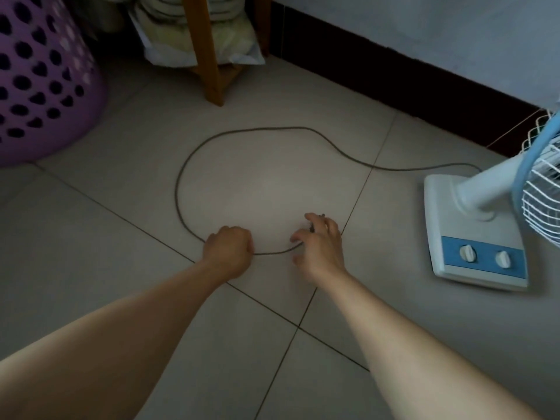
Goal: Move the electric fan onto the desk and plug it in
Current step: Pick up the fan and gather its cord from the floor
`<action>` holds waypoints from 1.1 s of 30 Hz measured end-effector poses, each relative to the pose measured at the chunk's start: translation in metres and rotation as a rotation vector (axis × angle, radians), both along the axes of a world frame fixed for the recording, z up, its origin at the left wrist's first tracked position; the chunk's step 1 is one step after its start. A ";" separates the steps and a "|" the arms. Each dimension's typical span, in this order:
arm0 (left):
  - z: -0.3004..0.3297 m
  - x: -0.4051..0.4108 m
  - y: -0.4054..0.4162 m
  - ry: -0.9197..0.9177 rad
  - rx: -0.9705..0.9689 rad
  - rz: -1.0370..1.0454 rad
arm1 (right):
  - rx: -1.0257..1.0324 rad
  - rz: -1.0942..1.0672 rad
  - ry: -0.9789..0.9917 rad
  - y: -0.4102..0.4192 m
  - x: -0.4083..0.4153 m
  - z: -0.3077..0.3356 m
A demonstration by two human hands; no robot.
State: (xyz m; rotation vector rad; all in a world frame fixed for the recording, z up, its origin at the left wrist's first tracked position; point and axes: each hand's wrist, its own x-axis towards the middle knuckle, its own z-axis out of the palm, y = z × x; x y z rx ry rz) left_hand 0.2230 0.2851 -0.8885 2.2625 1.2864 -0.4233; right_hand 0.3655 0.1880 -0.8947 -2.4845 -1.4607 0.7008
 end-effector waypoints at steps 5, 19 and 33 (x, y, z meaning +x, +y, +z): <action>0.025 0.006 0.010 -0.247 -0.104 0.196 | 0.109 -0.084 0.102 0.002 0.008 0.007; 0.066 0.026 0.025 -0.315 -0.113 0.297 | 0.450 -1.260 0.628 -0.096 0.112 0.064; 0.138 0.163 -0.075 -0.674 -1.029 0.626 | 0.454 -1.024 0.944 -0.124 0.083 0.102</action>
